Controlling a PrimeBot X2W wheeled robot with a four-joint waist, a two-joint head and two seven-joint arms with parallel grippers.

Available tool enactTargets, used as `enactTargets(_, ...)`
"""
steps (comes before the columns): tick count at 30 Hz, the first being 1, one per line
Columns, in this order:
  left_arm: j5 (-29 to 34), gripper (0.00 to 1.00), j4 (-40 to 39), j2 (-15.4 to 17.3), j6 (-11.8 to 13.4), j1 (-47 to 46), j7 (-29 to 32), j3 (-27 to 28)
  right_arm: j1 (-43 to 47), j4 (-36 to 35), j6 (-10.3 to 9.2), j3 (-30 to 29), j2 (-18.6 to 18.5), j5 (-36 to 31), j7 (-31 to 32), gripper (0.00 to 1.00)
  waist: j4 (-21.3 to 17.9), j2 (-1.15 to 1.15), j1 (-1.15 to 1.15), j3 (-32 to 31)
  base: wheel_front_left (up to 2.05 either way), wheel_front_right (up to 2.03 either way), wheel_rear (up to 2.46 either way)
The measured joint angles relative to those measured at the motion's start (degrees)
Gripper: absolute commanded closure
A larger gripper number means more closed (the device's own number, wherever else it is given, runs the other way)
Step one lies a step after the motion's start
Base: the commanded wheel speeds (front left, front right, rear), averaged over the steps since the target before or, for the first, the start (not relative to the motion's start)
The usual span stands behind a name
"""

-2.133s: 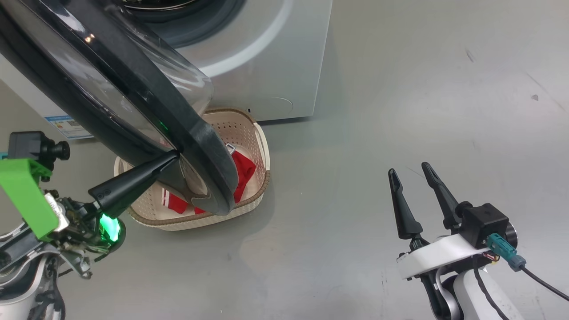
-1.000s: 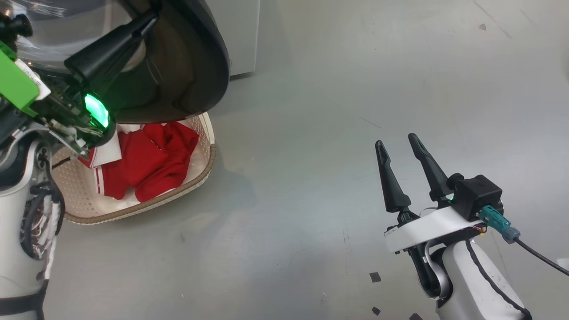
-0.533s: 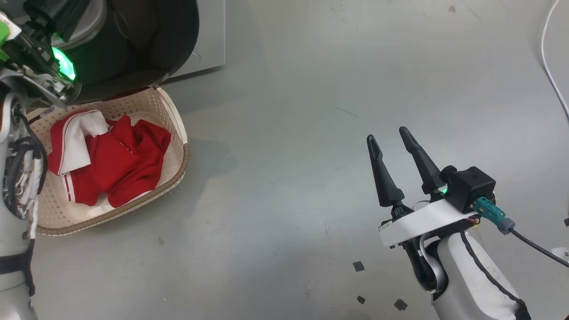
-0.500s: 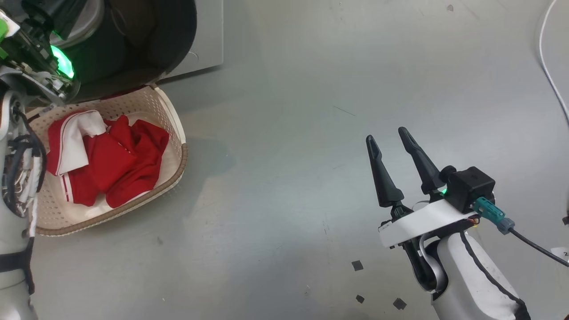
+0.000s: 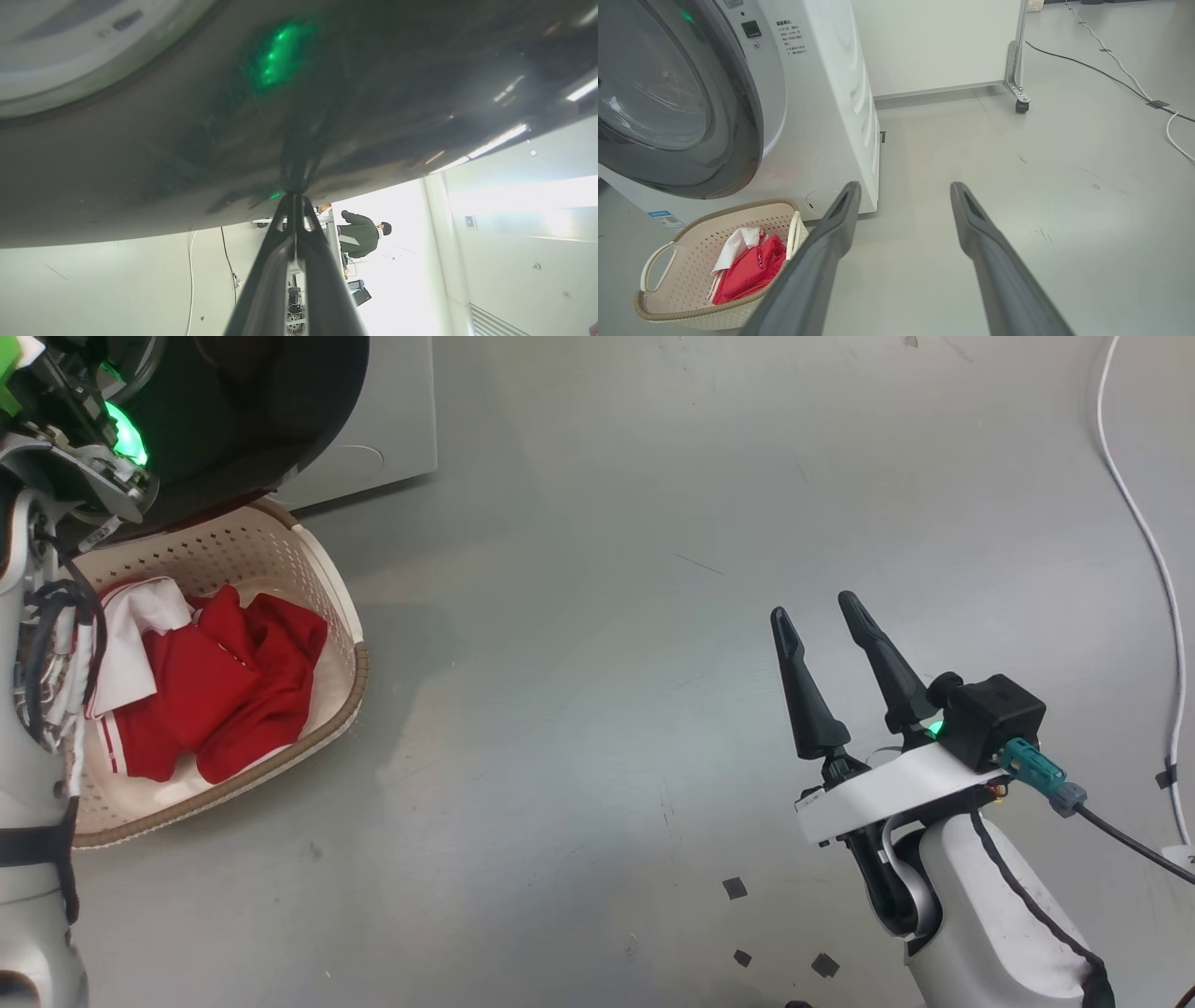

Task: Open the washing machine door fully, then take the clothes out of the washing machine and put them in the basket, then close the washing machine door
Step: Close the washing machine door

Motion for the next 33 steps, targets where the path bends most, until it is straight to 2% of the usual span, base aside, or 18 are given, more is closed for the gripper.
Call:
enactTargets(8, -0.23, 1.00, 2.80, -1.23, -2.08, -0.31, 0.31, -0.24, -0.01, -0.20, -0.25, -1.33, 0.01, -0.03, 0.00, 0.00, 1.32, 0.00, 0.00, -0.33, 0.00, 0.00, 0.00)
enactTargets(14, -1.64, 1.00, 3.77, -1.97, -4.81, 0.05, 1.36, 0.05, -0.01, -0.19, -0.55, -1.79, 0.01, -0.23, 0.00, 0.00, 3.07, 0.00, 0.00, -0.95, 0.00, 0.00, 0.00)
enactTargets(19, -2.89, 1.00, 4.33, -2.21, -6.12, 3.37, 2.03, 0.76, 0.01, -0.18, -0.56, -2.25, 0.01, -0.35, 0.00, 0.00, 4.70, 0.00, 0.00, -1.76, 0.00, 0.00, 0.00)
enactTargets(20, -3.44, 0.95, 4.33, -2.27, -6.39, 4.20, 2.03, 1.01, 0.02, -0.18, -0.55, -2.35, 0.00, -0.55, 0.00, 0.00, 5.05, 0.00, 0.00, -1.93, 0.00, 0.00, 0.00)
enactTargets(21, -3.64, 0.84, 4.32, -2.33, -6.81, 5.06, 2.02, 1.31, 0.03, -0.16, -0.55, -2.40, 0.00, -0.66, 0.00, 0.00, 5.40, 0.00, 0.00, -2.13, 0.00, 0.00, 0.00)
enactTargets(22, -3.65, 0.84, 4.30, -2.35, -7.04, 5.92, 2.01, 1.63, 0.05, -0.14, -0.55, -2.43, 0.00, -0.66, 0.00, 0.00, 5.74, 0.00, 0.00, -2.33, 0.00, 0.00, 0.00)
enactTargets(24, -3.97, 0.68, 4.21, -2.45, -7.60, 7.92, 1.67, 2.77, 0.11, -0.07, -0.55, -2.44, 0.00, -0.77, 0.00, 0.00, 6.39, 0.00, 0.00, -2.80, 0.00, 0.00, 0.00)
enactTargets(27, -4.28, 0.53, 3.81, -2.71, -8.08, 11.18, 1.01, 4.08, 0.34, 0.05, -0.56, -2.60, 0.00, -1.27, 0.00, 0.00, 7.31, 0.00, 0.00, -3.60, 0.00, 0.00, 0.00)
enactTargets(29, -4.61, 0.00, 3.36, -3.05, -8.23, 13.37, 0.68, 4.41, 0.41, 0.20, -0.59, -2.86, 0.01, -1.30, 0.00, 0.00, 7.91, 0.00, 0.00, -4.16, 0.00, 0.00, 0.00)
enactTargets(33, -4.48, 0.00, 2.87, -3.49, -8.25, 17.55, -0.67, 5.19, 0.73, 0.35, -0.58, -3.08, -0.02, -1.78, 0.00, 0.00, 9.08, 0.00, 0.00, -5.30, 0.00, 0.00, 0.00)
